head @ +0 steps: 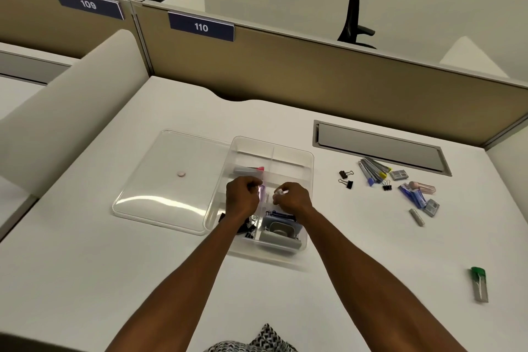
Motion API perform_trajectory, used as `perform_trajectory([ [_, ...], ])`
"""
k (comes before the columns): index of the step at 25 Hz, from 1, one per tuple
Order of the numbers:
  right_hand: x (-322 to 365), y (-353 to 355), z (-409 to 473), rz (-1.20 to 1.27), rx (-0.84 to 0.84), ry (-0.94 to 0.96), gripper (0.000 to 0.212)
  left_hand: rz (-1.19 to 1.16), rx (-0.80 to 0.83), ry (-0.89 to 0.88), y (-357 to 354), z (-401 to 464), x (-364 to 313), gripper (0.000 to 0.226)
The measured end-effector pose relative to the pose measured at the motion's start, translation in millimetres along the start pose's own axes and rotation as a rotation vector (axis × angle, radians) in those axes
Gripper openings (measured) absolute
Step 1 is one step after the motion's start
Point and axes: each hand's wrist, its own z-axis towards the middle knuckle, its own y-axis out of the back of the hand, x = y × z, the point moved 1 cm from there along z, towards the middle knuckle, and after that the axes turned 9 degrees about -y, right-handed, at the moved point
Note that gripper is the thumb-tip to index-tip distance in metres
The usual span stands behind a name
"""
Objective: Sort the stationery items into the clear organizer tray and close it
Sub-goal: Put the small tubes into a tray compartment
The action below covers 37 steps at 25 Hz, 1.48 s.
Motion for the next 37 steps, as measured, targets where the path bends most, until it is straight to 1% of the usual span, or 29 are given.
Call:
perform_trajectory([
  [3, -0.7, 1.5, 2.7, -0.048, -0.046, -0.008, 0.027, 0.015, 0.006, -0.026, 0.9, -0.5, -0.6, 0.020],
  [9, -1.1, -0.2, 4.2, -0.054, -0.048, 0.002, 0.028, 0.030, 0.023, -0.060, 2.5, -2.3, 0.7, 0.020],
  [13, -1.7, 1.8, 2.2, -0.007, -0.056, -0.007, 0.037, 0.032, 0.033, -0.076, 3.2, -2.9, 2.1, 0.020],
  [18, -5.6, 5.4, -2.3, -0.010, -0.088, 0.044, 0.029, -0.001, 0.023, -0.092, 4.8, -4.1, 1.7, 0.020],
  [20, -11.3, 9.7, -6.8, 0.043, -0.125, 0.083, 0.027, -0.038, -0.007, -0.118, 4.2, -6.7, 0.1, 0.018],
  [23, -23.7, 19.6, -16.6, 0.189, -0.171, 0.140, 0.024, -0.073, -0.039, -0.230, -3.3, -14.1, -7.9, 0.016],
  [25, -33.6, 27.9, -24.3, 0.291, -0.202, 0.196, 0.021, -0.083, -0.032, -0.297, -12.3, -19.0, -18.5, 0.017],
  [27, -46.6, 38.2, -30.2, 0.401, -0.254, 0.213, 0.019, -0.090, -0.008, -0.354, -22.2, -22.4, -29.3, 0.017],
  [29, -66.3, 52.6, -33.0, 0.498, -0.331, 0.174, 0.019, -0.110, 0.026, -0.389, -34.1, -25.7, -39.3, 0.017],
  [32, -104.5, 82.3, -32.8, 0.572, -0.472, 0.042, 0.016, -0.137, 0.087, -0.422, -55.4, -33.3, -53.6, 0.019],
  [35, -142.2, 116.7, -30.5, 0.452, -0.645, -0.096, 0.016, -0.137, 0.144, -0.463, -77.4, -41.9, -68.1, 0.021],
  [37, -165.3, 140.0, -27.0, 0.326, -0.699, -0.148, 0.022, -0.121, 0.188, -0.498, -93.0, -47.6, -77.6, 0.022],
])
